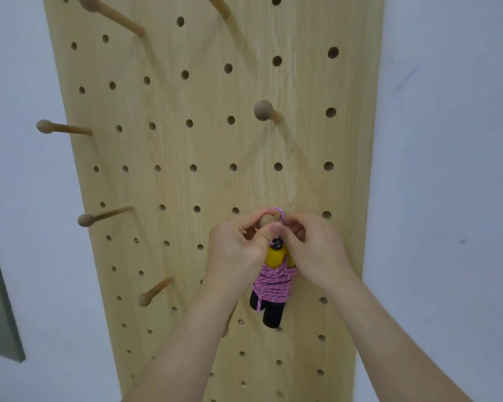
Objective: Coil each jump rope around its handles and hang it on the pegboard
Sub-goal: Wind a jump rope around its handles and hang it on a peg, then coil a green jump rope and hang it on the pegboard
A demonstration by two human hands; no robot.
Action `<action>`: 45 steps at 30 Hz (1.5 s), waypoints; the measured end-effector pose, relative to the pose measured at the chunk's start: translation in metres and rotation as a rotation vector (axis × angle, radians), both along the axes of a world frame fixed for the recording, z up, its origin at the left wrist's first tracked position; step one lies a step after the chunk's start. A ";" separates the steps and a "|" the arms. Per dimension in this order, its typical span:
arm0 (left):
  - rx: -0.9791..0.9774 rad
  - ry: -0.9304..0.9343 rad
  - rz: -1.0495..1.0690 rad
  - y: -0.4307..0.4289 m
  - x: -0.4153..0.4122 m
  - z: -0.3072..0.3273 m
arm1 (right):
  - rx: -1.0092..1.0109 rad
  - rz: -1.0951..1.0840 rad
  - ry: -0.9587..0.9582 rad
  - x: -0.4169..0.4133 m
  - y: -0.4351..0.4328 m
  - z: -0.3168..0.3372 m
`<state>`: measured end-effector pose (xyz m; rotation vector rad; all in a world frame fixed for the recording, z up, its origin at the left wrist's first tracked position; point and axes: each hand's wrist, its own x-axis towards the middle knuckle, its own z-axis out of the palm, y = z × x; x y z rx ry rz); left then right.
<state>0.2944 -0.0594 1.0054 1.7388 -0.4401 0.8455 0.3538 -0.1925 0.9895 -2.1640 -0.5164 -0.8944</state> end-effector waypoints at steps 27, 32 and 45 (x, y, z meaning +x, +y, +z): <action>-0.009 0.457 0.158 0.086 -0.126 -0.162 | -0.720 0.749 0.921 -0.073 0.100 -0.147; 0.008 0.841 0.410 0.144 -0.168 -0.322 | -0.861 0.795 1.145 -0.087 0.153 -0.279; -0.267 1.598 0.619 0.156 -0.296 -0.801 | -0.667 0.677 1.602 -0.194 0.182 -0.760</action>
